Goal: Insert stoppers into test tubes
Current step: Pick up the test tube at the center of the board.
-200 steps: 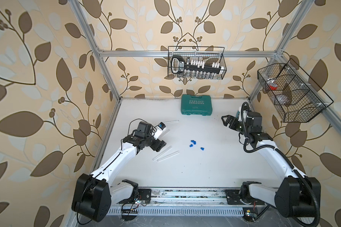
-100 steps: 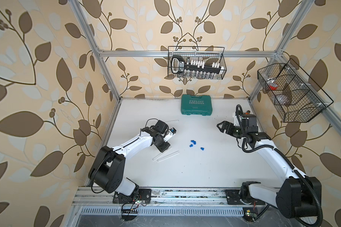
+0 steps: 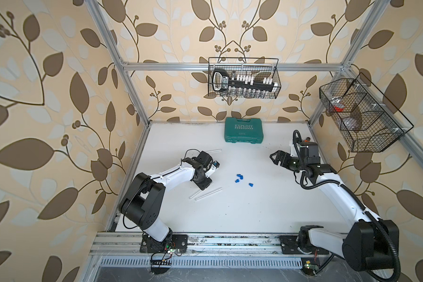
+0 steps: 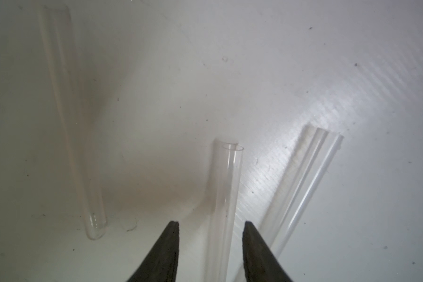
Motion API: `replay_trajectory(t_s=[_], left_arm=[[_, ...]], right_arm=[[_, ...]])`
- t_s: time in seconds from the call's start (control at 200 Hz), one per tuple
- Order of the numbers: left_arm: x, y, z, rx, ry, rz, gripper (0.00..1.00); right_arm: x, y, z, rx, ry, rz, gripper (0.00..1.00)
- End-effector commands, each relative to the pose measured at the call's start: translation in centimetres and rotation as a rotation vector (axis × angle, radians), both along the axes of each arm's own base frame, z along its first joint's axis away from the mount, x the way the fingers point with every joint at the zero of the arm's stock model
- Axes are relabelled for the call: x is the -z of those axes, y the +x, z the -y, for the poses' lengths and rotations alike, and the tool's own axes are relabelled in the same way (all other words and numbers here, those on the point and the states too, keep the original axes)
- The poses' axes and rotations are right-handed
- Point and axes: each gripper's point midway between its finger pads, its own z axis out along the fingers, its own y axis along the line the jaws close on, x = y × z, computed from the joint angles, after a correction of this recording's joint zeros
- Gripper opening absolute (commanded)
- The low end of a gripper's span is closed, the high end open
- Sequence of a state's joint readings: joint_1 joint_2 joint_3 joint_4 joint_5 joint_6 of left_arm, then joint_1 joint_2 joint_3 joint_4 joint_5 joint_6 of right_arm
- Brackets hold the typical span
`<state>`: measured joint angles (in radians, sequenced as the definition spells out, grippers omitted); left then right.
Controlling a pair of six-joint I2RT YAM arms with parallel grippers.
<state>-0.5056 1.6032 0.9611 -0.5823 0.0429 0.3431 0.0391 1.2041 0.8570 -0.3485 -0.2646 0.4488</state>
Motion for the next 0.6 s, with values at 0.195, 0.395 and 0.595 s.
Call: replay_trajectory(t_s=[0.195,0.395,0.595], left_arm=[[0.7,-0.1,0.9,0.03,-0.003,-0.034,0.4],[1.8,-1.0,0.3,0.083,0.047,-0.061,0.36],[1.8,-1.3,-0.1,0.088,0.061,-0.065,0.33]], right_arm=[[-0.7,0.2,0.3,0.015,-0.018,0.012,0.97],[-0.4,0.2,0.1,0.007,-0.009,0.0,0.97],[-0.1,0.1,0.2,0.01,-0.012,-0.006,0.97]])
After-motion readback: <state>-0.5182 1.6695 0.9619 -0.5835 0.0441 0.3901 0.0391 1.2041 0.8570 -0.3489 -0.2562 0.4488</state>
